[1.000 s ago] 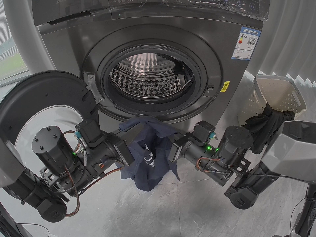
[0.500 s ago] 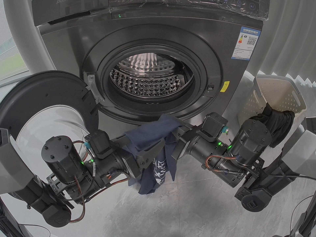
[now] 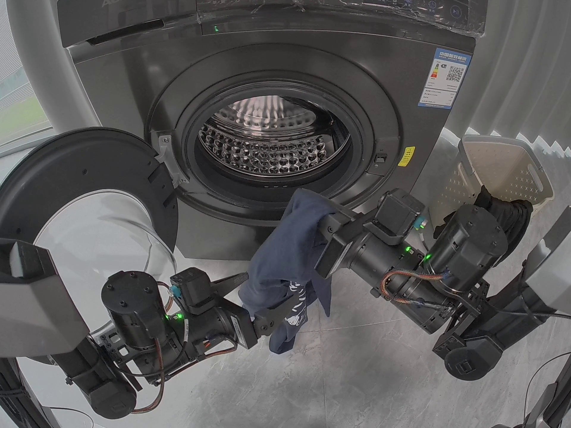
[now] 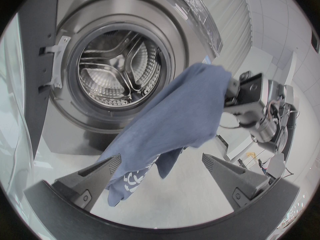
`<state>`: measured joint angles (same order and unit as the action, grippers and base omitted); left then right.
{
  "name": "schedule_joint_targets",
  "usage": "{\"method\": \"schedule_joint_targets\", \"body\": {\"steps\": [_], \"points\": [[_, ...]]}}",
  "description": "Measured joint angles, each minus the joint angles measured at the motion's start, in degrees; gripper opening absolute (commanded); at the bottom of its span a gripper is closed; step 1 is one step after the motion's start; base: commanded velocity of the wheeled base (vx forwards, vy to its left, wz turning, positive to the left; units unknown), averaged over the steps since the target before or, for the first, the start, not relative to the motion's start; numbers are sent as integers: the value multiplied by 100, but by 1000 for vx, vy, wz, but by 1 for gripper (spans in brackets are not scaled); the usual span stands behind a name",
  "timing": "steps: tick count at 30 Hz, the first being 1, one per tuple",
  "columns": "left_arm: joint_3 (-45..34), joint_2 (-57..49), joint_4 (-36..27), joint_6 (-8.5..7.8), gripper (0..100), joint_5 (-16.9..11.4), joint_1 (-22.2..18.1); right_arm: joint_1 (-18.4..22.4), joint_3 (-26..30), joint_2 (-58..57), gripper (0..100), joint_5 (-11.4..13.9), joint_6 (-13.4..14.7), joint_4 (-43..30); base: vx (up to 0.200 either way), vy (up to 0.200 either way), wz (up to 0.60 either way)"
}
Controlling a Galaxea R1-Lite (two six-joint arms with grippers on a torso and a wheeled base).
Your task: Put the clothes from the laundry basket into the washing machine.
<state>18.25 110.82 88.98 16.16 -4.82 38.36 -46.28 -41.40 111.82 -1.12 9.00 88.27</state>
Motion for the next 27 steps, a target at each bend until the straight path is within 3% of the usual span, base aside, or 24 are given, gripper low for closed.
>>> {"method": "schedule_joint_targets", "body": {"steps": [18, 27], "points": [[-469, 255, 0, -13, 100, -18, 146, 72, -311, -20, 0, -207, -11, -30, 0, 0, 0], [-17, 725, 0, -62, 100, 9, 102, 57, -396, 2, 0, -207, -11, -41, 0, 0, 0]]}}
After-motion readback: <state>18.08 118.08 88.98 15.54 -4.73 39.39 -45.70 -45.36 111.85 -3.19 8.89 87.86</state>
